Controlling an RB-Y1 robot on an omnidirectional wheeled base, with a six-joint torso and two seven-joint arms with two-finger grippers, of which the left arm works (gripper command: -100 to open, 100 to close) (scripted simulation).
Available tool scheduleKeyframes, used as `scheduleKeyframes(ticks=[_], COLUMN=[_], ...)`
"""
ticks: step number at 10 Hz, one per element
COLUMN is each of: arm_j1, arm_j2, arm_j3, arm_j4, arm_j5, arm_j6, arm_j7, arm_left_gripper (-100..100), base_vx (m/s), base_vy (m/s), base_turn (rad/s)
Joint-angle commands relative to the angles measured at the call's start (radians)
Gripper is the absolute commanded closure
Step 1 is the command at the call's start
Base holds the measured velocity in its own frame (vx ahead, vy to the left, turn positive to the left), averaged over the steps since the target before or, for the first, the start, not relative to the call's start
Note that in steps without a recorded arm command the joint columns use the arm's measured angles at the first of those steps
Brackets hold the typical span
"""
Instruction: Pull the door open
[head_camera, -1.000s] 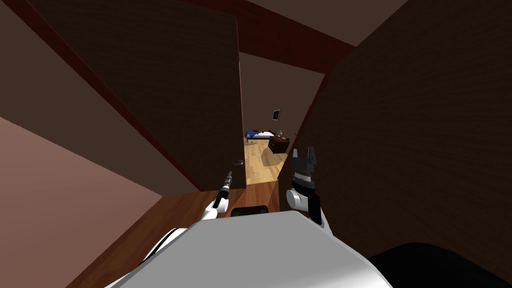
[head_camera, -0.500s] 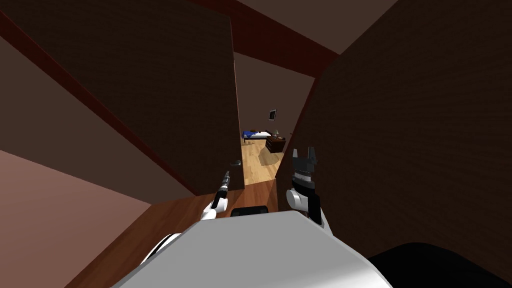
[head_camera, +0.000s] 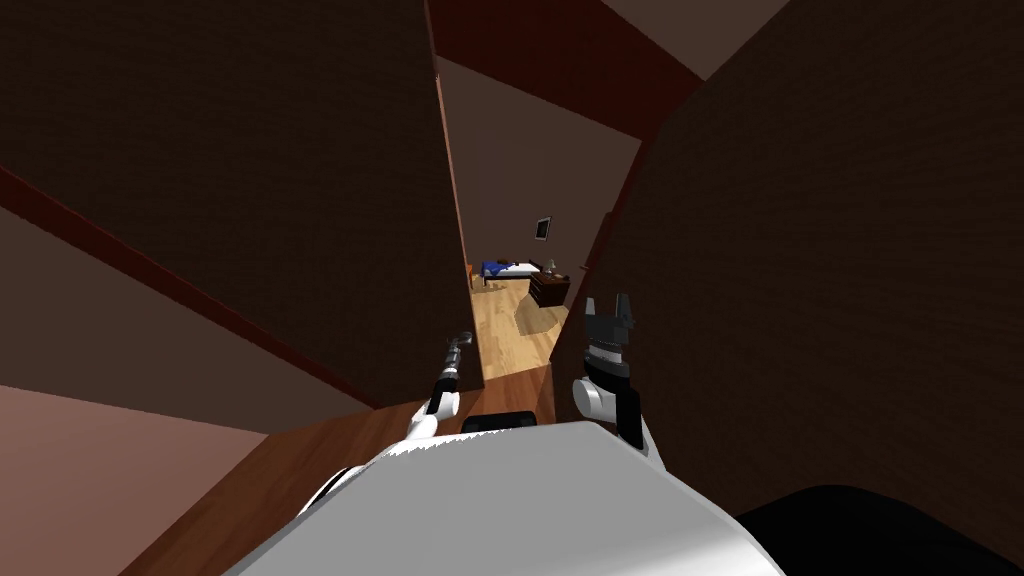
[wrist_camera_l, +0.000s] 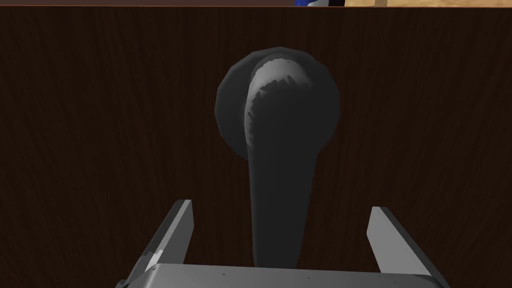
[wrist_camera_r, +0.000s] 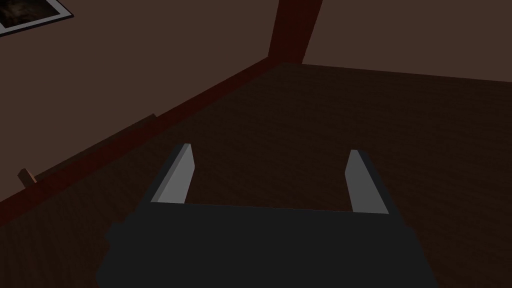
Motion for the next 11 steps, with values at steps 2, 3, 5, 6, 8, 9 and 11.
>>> scheduleKeyframes(ticks=[2, 3, 5, 6, 8, 9, 11], arm_j1=[-0.005, -0.005, -0.005, -0.005, -0.005, -0.004, -0.004], arm_j2=[-0.002, -0.002, -0.002, -0.002, -0.002, 0.003, 0.014], arm_j3=[0.003, 0.003, 0.003, 0.003, 0.003, 0.0, -0.004], arm_j4=[0.004, 0.004, 0.004, 0.004, 0.004, 0.004, 0.004], arm_j5=[0.002, 0.002, 0.002, 0.002, 0.002, 0.001, -0.001], arm_j6=[-0.01, -0.01, -0.01, -0.01, -0.01, -0.011, -0.015], arm_j7=[0.001, 0.001, 0.001, 0.001, 0.001, 0.006, 0.014], arm_left_gripper=[-100, 100, 100, 100, 100, 100, 100], base_vx=[0.148, -0.011, -0.033, -0.019, -0.004, -0.102, -0.2], base_vy=[-0.023, -0.002, 0.005, 0.002, 0.0, 0.034, 0.05], base_turn=[-0.007, 0.004, -0.008, -0.001, 0.002, -0.036, -0.054])
